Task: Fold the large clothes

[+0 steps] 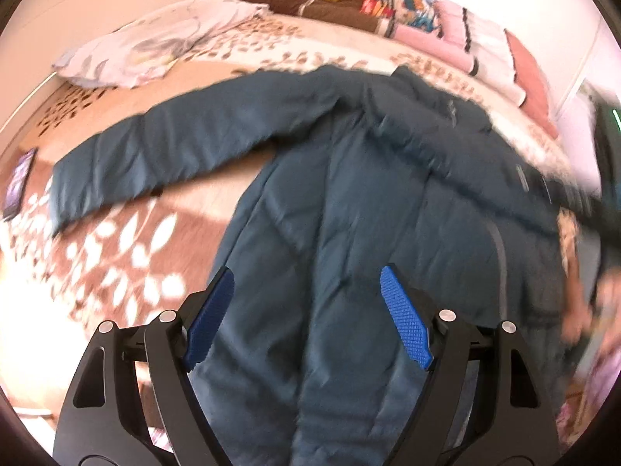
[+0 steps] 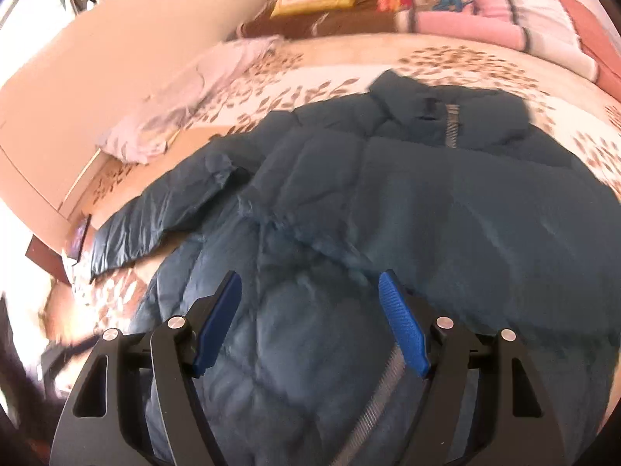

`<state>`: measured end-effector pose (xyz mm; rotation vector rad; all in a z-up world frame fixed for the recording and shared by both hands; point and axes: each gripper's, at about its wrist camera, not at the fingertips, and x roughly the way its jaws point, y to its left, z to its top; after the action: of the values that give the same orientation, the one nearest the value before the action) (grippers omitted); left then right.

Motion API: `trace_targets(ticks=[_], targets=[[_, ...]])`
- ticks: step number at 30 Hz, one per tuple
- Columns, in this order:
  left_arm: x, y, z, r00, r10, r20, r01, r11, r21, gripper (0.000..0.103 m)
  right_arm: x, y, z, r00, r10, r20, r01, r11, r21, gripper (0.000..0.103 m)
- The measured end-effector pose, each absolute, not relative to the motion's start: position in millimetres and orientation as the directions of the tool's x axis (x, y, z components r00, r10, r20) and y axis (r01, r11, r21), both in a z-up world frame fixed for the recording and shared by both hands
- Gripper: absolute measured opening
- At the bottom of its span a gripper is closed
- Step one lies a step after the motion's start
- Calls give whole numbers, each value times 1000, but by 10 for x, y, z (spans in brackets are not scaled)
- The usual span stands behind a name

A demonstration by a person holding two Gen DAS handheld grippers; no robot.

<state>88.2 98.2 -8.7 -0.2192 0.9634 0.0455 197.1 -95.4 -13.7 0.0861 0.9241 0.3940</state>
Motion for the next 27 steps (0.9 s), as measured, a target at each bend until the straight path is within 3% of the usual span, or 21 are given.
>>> trace_targets(ticks=[6, 12, 16, 17, 21, 23, 27], targets=[[1615, 889, -6, 602, -159, -782, -127, 948, -291, 79, 1251, -1677, -238, 562, 290, -774, -161, 957, 242, 72], [2299, 669, -209, 546, -228, -806, -171, 912, -374, 79, 757, -2247, -333, 581, 218, -785, -33, 969, 244, 72], [2628, 537, -390, 507, -212, -835, -234, 899, -370, 76, 650, -2505, -367, 598, 204, -775, 23, 962, 271, 72], [2661, 521, -422, 498, -204, -843, -248, 898, -364, 71, 632, -2560, -375, 601, 204, -773, 35, 959, 281, 72], [2808, 496, -523, 487, -216, -846, -262, 888, -378, 24, 638, -2709, -395, 617, 202, -760, 67, 949, 307, 72], [2843, 441, -477, 501, -203, -842, -236, 903, -358, 16, 628, -2736, -421, 616, 196, -763, 78, 949, 307, 72], [2723, 467, -274, 572, -165, -804, -218, 914, -342, 14, 630, -2792, -487, 605, 197, -772, 102, 942, 320, 72]])
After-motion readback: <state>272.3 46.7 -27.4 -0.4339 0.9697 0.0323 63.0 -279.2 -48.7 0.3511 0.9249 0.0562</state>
